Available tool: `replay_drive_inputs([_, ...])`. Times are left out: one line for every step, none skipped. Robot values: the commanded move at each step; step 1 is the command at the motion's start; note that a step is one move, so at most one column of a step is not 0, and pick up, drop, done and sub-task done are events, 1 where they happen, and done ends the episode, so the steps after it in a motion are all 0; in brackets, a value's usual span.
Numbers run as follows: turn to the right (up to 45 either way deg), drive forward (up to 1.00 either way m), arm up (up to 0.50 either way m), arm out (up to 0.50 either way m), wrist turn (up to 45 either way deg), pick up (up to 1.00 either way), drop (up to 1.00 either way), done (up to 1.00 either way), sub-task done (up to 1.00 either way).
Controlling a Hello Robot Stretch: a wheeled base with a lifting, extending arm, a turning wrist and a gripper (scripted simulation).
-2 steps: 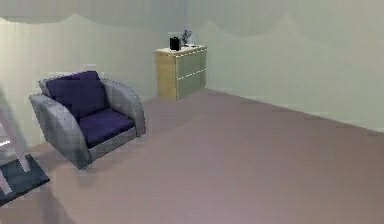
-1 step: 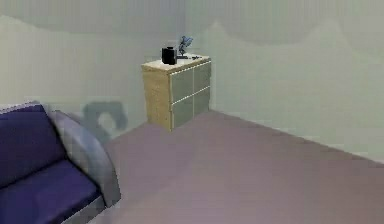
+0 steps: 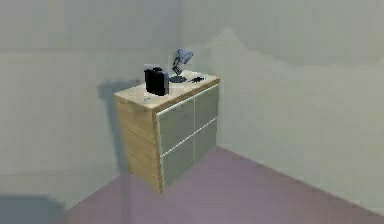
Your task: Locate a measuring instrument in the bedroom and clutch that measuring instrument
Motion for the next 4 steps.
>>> replay_drive_inputs([-6.0, 0.0, 0.0, 0.0, 0.0, 0.0, 0.0, 0.0, 0.0])
replay_drive_inputs([0.0, 0.6, 0.0, 0.0, 0.0, 0.0, 0.0, 0.0, 0.0])
replay_drive_inputs([-45.0, 0.0, 0.0, 0.0, 0.0, 0.0, 0.0, 0.0, 0.0])
replay_drive_inputs([-45.0, 0.0, 0.0, 0.0, 0.0, 0.0, 0.0, 0.0, 0.0])
